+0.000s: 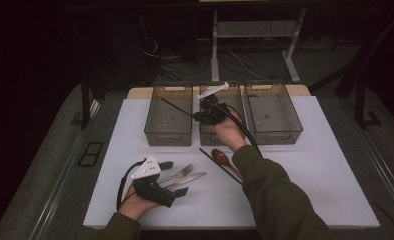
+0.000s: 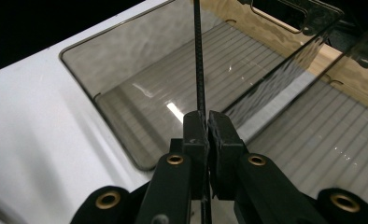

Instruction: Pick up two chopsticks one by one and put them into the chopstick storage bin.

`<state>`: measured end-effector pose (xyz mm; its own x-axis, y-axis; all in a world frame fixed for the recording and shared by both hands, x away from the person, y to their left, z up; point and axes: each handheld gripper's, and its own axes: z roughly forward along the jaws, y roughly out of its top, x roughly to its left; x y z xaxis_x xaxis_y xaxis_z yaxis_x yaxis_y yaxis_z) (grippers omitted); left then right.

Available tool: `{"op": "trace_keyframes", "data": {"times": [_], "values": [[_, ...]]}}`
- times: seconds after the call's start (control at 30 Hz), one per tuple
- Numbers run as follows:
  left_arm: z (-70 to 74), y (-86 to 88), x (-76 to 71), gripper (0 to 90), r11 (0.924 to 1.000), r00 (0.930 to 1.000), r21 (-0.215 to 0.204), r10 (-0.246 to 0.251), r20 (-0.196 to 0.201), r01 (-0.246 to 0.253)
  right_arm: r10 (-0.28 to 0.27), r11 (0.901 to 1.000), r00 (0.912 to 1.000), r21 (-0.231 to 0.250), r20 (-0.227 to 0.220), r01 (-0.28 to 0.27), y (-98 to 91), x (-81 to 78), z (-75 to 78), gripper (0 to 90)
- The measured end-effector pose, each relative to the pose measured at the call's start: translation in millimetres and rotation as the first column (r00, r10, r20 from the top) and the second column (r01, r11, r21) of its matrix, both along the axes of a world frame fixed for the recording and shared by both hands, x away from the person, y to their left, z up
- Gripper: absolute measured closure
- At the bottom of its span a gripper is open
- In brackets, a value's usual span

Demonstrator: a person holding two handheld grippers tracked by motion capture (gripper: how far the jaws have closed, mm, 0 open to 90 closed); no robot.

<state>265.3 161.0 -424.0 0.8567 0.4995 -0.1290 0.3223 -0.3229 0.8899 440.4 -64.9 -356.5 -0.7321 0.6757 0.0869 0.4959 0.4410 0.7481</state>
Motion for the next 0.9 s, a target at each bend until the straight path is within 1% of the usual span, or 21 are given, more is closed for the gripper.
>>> {"op": "trace_keyframes", "data": {"times": [0.1,0.17,0.23,0.37,0.47,0.77,0.9], "values": [[0.1,0.1,0.0,0.0,1.0000,1.0000,-0.003,0.000,-0.001,0.000,-0.010,0.9998,0.9999,-0.018,-0.006,0.010,8.3,6.6,-2.1,85.4],[0.0,-0.2,0.0,0.0,1.0000,1.0000,-0.002,-0.001,-0.001,0.001,-0.020,0.9996,0.9997,-0.020,-0.015,0.020,12.9,11.1,-4.1,85.4],[-0.1,-0.5,-0.1,0.0,1.0000,1.0000,-0.001,-0.003,-0.001,0.003,-0.022,0.9995,0.9995,-0.022,-0.025,0.021,17.1,15.4,-7.0,85.4],[0.4,-0.5,0.0,0.0,1.0000,1.0000,-0.003,-0.005,0.005,0.005,-0.028,0.9987,0.9989,-0.043,-0.038,0.026,25.9,21.6,-11.5,85.3],[0.4,-0.7,-0.2,0.0,1.0000,1.0000,-0.005,-0.005,0.001,0.005,-0.035,0.9986,0.9982,-0.043,-0.049,0.033,30.6,26.0,-14.7,85.3],[0.5,-1.0,-0.2,0.0,0.9999,1.0000,-0.009,-0.008,0.000,0.008,-0.026,0.9986,0.9965,-0.048,-0.079,0.023,48.6,34.1,-20.3,85.0],[0.5,-1.0,-0.2,0.0,0.9999,0.9999,-0.010,-0.011,0.000,0.011,-0.031,0.9976,0.9953,-0.064,-0.092,0.025,55.2,36.4,-21.8,84.7]]}}
